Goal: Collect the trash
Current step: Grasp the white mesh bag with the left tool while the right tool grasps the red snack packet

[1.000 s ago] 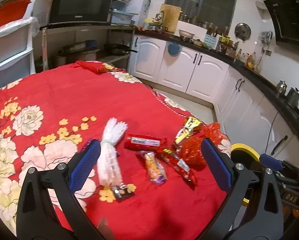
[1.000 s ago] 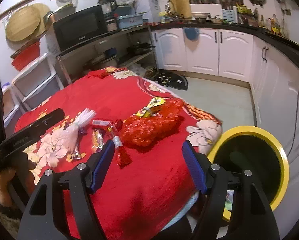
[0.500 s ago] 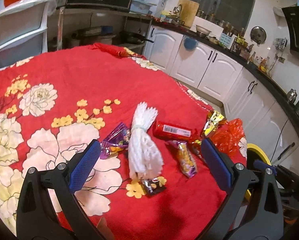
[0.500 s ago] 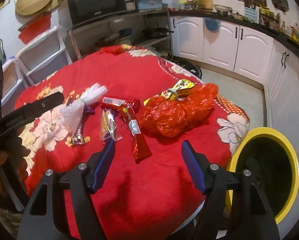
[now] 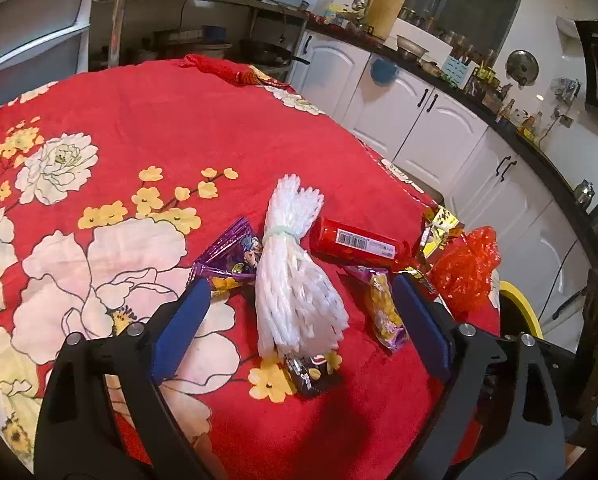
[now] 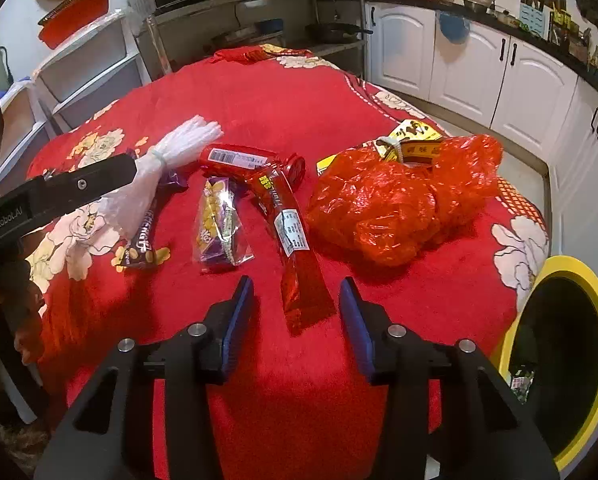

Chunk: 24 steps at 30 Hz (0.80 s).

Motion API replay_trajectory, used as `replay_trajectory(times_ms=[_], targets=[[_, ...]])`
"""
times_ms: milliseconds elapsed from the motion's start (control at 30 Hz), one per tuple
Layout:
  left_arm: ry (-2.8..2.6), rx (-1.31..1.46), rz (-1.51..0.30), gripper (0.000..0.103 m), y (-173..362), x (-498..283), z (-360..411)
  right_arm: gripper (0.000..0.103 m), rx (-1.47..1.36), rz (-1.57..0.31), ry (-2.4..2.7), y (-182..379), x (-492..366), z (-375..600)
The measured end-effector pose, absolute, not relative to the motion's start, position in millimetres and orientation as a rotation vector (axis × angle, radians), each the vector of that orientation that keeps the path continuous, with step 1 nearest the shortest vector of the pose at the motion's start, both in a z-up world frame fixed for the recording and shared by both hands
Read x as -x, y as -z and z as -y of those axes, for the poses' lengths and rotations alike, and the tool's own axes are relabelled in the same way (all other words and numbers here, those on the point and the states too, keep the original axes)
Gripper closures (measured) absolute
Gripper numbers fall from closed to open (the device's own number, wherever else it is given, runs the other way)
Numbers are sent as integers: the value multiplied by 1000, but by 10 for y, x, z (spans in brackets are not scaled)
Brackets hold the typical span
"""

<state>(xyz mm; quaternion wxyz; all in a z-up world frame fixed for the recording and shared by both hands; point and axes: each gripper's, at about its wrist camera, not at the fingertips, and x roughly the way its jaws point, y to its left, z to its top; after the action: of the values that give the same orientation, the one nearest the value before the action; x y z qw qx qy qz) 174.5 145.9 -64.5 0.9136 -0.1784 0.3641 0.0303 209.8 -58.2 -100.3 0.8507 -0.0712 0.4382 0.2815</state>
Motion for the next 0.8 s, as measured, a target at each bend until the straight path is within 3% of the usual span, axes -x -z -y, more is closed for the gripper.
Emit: replay_trajectory(times_ms=[233,267,333,467,533,800], targets=[[-53,387,-762,37,701,-1781,-1495,81,146,-953,-601,1107,-2184,571],[-53,390,-764,38,708,-1781,-1503,81,144,-953,-604,1115,-2181,579],[-44,397,-765,51,722,-1775,-1516,84,142,-951,-609,1116,-2169,594],[-45,397,-771,59,737,-1771,-1521,87,136,-952,-614,1128,-2135,637],[-42,396,-776,71,742,-1769,-1520,88,121,-954,-612,1138,-2113,674],[-25,381,-771,89,707,-1715,-1497,90,92,-957,-605,1134,-2010,789]])
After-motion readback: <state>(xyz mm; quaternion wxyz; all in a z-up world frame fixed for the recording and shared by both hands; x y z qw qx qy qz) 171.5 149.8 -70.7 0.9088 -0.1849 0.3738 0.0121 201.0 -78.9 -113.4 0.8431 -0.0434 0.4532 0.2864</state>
